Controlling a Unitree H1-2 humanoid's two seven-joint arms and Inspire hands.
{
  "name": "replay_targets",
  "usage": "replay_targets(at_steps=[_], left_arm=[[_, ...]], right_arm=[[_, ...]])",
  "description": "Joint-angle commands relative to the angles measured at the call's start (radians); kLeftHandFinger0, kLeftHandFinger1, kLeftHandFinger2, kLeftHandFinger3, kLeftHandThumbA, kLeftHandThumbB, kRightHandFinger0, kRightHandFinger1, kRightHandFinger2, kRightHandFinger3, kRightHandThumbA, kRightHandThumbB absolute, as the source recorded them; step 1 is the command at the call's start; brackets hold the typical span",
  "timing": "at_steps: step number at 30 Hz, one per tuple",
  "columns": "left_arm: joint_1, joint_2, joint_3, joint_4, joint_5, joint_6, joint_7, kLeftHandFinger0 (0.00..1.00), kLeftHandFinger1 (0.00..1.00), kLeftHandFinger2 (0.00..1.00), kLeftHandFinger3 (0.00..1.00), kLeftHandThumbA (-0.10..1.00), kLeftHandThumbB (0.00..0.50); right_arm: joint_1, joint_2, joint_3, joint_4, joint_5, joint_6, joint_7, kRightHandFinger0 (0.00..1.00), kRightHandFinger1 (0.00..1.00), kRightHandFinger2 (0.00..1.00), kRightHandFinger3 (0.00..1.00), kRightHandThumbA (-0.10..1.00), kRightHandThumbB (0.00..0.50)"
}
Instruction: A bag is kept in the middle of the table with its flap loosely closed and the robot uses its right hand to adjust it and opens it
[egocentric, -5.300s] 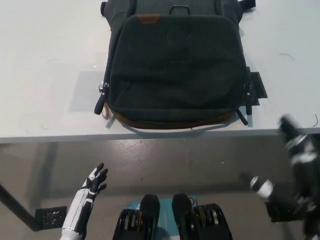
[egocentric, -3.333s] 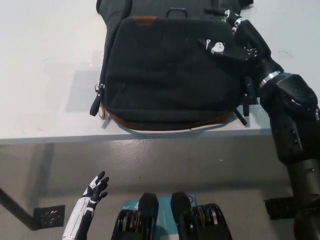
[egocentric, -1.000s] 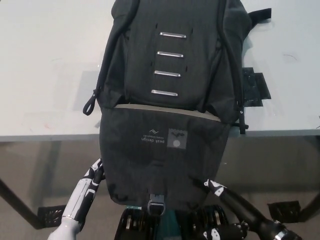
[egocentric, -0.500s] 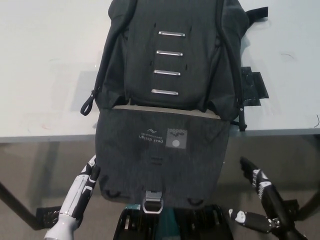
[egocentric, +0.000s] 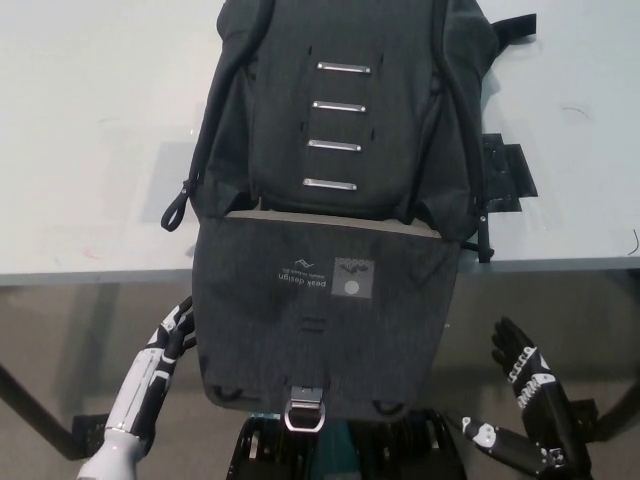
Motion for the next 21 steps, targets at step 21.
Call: replay_targets(at_steps=[21], left_arm=[[0.006, 0.0, 0.017, -0.023, -0.012, -0.016, -0.001, 1.0, 1.0, 1.0, 1.0, 1.0, 0.0]], right_arm=[[-0.023, 0.014, 0.066, 0.047, -0.02, -0.069, 0.009, 1.0, 1.0, 1.0, 1.0, 1.0, 0.171]])
